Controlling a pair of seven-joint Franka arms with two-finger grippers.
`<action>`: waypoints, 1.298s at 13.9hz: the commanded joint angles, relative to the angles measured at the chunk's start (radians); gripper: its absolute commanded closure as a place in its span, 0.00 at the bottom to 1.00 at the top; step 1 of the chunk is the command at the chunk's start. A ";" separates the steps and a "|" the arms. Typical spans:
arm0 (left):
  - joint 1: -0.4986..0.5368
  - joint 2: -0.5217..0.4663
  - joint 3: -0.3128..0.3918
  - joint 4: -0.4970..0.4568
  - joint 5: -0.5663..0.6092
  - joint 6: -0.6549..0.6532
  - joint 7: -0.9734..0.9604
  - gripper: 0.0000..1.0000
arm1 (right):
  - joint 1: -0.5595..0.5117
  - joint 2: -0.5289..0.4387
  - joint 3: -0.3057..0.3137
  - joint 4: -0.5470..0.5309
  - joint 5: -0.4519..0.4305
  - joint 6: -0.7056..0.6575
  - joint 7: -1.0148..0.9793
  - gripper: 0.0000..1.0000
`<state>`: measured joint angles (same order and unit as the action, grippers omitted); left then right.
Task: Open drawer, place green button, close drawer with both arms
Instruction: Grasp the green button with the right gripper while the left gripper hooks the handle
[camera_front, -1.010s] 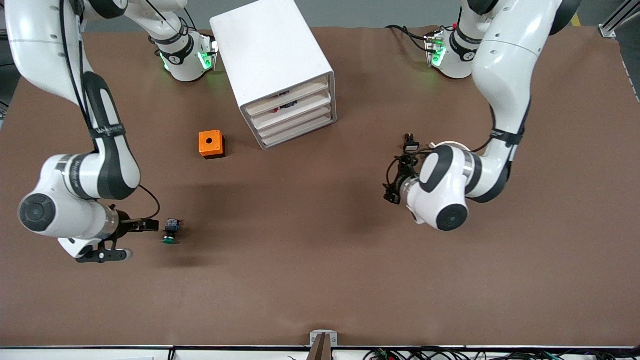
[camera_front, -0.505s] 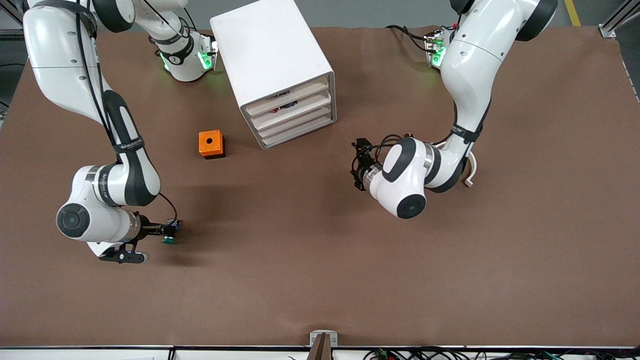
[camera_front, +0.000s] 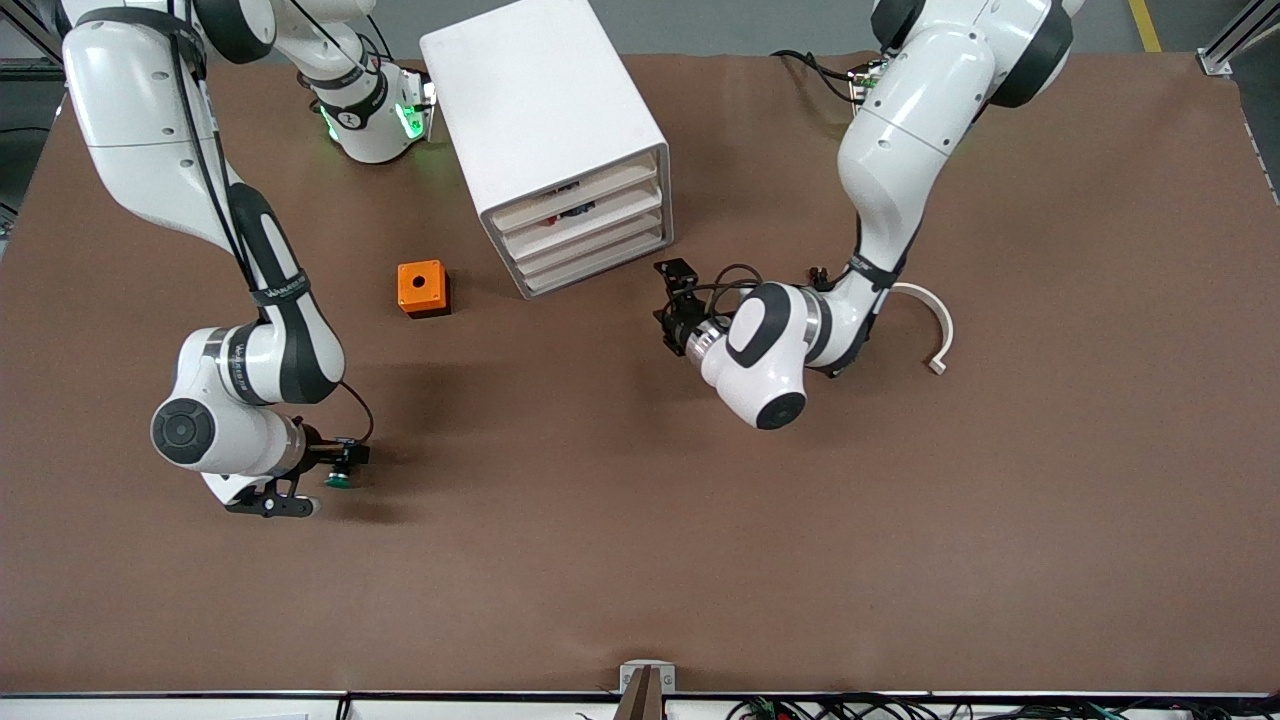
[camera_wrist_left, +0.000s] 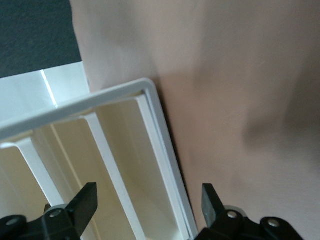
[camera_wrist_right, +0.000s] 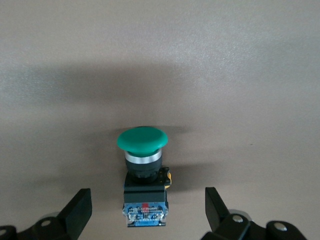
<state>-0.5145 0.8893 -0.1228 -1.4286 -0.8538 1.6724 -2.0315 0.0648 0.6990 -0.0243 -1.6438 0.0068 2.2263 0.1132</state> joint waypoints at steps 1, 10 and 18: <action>-0.033 0.010 0.008 0.017 -0.075 -0.003 -0.079 0.39 | 0.003 -0.010 -0.002 -0.037 0.007 0.038 0.014 0.00; -0.121 0.066 0.008 0.024 -0.166 -0.008 -0.197 0.55 | 0.012 -0.009 -0.003 -0.077 0.007 0.098 0.014 0.00; -0.148 0.068 0.008 0.025 -0.180 -0.008 -0.211 0.66 | 0.012 -0.013 -0.002 -0.091 0.009 0.092 0.014 0.69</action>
<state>-0.6406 0.9483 -0.1220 -1.4200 -1.0124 1.6729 -2.2300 0.0749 0.6971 -0.0233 -1.7168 0.0094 2.3118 0.1139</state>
